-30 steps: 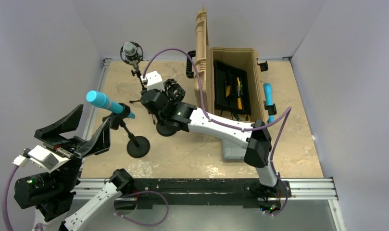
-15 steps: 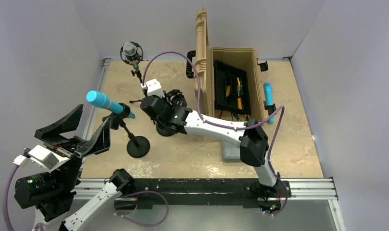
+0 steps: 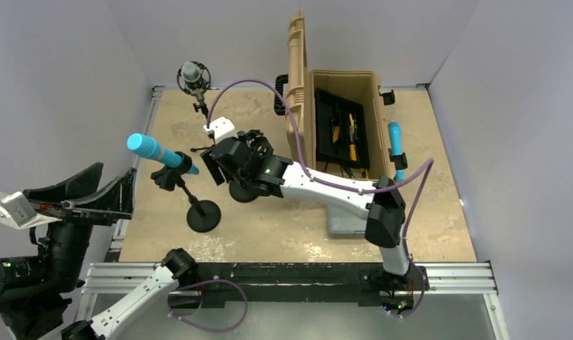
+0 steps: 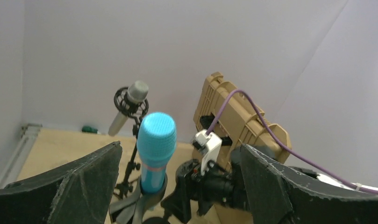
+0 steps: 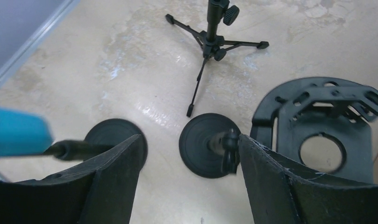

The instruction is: Remove the microphone from the stand

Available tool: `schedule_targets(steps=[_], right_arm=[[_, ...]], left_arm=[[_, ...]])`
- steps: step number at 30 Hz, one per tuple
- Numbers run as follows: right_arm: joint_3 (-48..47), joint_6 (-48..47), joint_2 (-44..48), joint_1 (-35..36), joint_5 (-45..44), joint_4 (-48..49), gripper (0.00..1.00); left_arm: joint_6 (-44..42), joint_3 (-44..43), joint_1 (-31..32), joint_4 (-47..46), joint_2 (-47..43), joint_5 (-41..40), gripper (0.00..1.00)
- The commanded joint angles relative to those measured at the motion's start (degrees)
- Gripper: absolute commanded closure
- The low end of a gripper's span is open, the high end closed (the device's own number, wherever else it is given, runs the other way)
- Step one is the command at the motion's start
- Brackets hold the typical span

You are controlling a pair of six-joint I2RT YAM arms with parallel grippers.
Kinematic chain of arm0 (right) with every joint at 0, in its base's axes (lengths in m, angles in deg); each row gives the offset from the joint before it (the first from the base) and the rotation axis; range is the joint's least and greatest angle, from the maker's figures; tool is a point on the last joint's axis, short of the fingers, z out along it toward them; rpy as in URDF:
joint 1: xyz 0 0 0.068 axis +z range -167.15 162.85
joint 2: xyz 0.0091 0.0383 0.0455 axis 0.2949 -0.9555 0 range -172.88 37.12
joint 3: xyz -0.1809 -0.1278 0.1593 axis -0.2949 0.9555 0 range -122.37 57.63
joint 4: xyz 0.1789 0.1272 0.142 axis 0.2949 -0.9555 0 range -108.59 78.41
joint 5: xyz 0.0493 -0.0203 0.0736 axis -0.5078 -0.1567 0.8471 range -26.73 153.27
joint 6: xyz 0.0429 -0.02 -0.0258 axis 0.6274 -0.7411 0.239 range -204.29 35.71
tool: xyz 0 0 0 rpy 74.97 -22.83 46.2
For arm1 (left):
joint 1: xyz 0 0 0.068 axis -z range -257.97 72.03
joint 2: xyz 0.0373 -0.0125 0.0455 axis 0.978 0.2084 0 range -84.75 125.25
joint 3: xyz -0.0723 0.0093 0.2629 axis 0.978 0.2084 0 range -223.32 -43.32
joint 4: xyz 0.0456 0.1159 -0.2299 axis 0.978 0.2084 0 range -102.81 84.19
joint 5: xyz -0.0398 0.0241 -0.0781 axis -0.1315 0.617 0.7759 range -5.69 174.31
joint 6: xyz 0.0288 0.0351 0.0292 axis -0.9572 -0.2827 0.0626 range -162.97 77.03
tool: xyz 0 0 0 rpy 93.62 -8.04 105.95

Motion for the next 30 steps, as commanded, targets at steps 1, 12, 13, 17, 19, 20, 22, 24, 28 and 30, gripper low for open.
schedule_targets(steps=[1, 12, 13, 17, 19, 20, 22, 24, 28, 30], right_arm=[[4.36, -1.19, 10.57, 0.58, 7.1, 7.01, 0.27], [21.93, 1.65, 22.59, 3.7, 16.4, 20.63, 0.27], [23.51, 1.85, 23.29, 4.25, 17.05, 22.39, 0.27], [27.02, 2.57, 24.77, 6.47, 17.33, 27.89, 0.27], [27.04, 3.06, 24.64, 7.04, 17.32, 28.56, 0.27], [27.03, 3.37, 24.64, 7.23, 17.36, 28.73, 0.27], [27.58, 3.93, 24.63, 7.35, 17.2, 29.17, 0.27], [28.07, 4.37, 24.91, 7.39, 16.95, 29.33, 0.27], [29.5, 5.05, 26.13, 7.45, 15.86, 29.09, 0.27], [30.44, 5.09, 26.89, 7.5, 15.26, 29.34, 0.27]], left_arm=[[15.23, -2.25, -0.19, 18.22, -0.61, -3.97, 0.06], [20.57, -5.24, -0.17, 27.03, 3.63, -3.25, 0.0], [19.91, -5.85, -0.19, 27.45, 4.87, -3.15, 0.0], [17.44, -7.35, -0.19, 27.9, 9.89, -5.49, 0.0], [16.79, -7.61, -0.19, 26.9, 12.11, -6.56, 0.0], [16.49, -7.63, -0.15, 26.11, 13.01, -6.95, 0.0], [16.13, -6.98, -0.19, 24.54, 14.24, -9.45, 0.0], [16.63, -5.71, -0.19, 22.72, 15.1, -12.84, 0.0], [14.18, -1.45, -0.19, 15.08, 15.57, -16.66, 0.06], [12.29, 0.68, -0.19, 11.47, 15.76, -18.47, 0.11]])
